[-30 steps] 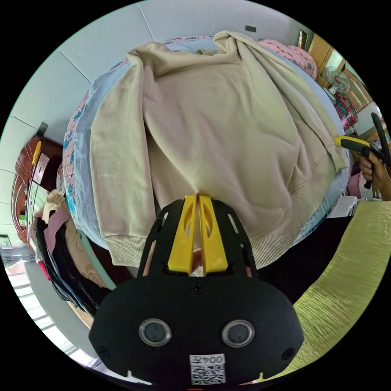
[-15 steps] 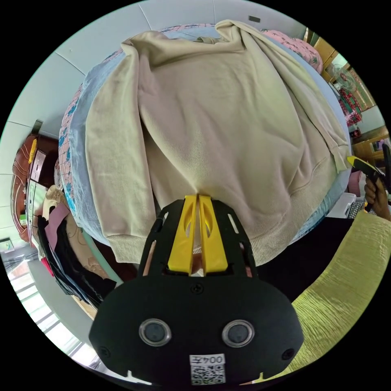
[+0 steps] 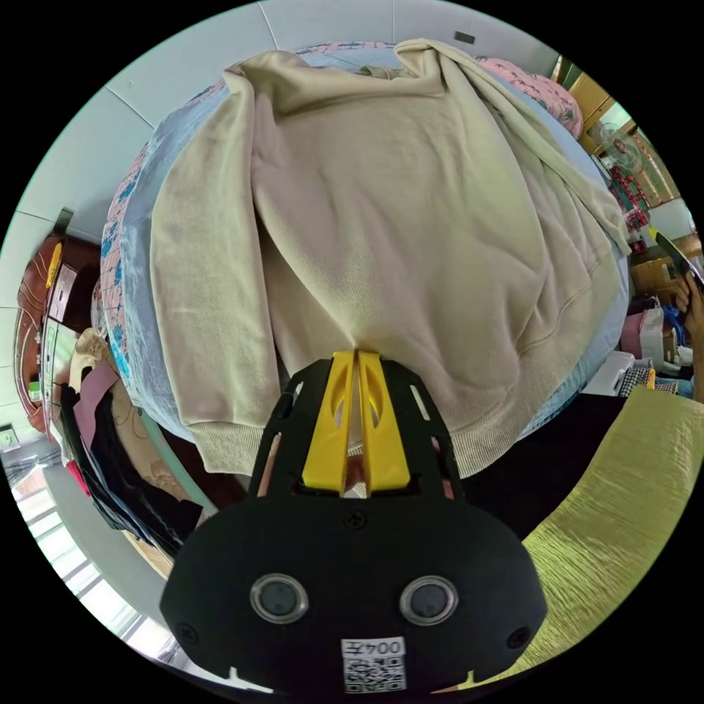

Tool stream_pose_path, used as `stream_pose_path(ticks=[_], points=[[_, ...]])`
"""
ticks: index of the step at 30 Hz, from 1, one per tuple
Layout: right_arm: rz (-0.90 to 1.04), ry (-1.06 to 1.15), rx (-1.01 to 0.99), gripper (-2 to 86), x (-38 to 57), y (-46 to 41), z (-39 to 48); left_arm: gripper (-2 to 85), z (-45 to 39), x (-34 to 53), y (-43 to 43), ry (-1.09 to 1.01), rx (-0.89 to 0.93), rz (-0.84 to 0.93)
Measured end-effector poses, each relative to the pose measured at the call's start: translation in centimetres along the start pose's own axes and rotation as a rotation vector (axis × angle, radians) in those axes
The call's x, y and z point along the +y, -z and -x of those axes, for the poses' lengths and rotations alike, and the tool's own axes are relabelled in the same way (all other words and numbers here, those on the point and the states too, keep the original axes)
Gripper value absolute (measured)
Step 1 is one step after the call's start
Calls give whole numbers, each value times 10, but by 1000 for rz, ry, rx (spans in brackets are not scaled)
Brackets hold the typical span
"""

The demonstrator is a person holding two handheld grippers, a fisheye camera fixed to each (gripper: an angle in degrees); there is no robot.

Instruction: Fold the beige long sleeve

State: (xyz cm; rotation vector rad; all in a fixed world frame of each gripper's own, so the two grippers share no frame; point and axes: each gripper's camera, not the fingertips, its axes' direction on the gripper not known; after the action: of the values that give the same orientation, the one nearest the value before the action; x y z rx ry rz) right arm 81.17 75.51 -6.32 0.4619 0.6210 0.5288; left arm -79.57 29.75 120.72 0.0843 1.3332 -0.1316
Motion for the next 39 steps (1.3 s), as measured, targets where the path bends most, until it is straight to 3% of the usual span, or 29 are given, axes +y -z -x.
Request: stream_pose_path(ticks=[4, 9, 19, 25, 31, 35, 39], points=[[14, 76, -344, 82, 32, -9, 23, 9, 10, 8, -3, 7, 7, 2], [159, 123, -419, 120, 59, -61, 50, 10, 20, 16, -5, 14, 15, 7], [226, 193, -319, 43, 88, -97, 68, 8, 33, 26, -5, 9, -8, 13], [184, 246, -264, 40, 114, -73, 72, 8, 42, 29, -2, 15, -9, 12], [338, 186, -285, 62, 138, -122, 67, 9, 47, 26, 1, 10, -27, 22], [235, 276, -233, 65, 138, -110, 80, 8, 53, 21, 3, 15, -24, 29], [285, 350, -231, 42, 132, -141, 104, 8, 59, 15, 5, 22, -17, 38]])
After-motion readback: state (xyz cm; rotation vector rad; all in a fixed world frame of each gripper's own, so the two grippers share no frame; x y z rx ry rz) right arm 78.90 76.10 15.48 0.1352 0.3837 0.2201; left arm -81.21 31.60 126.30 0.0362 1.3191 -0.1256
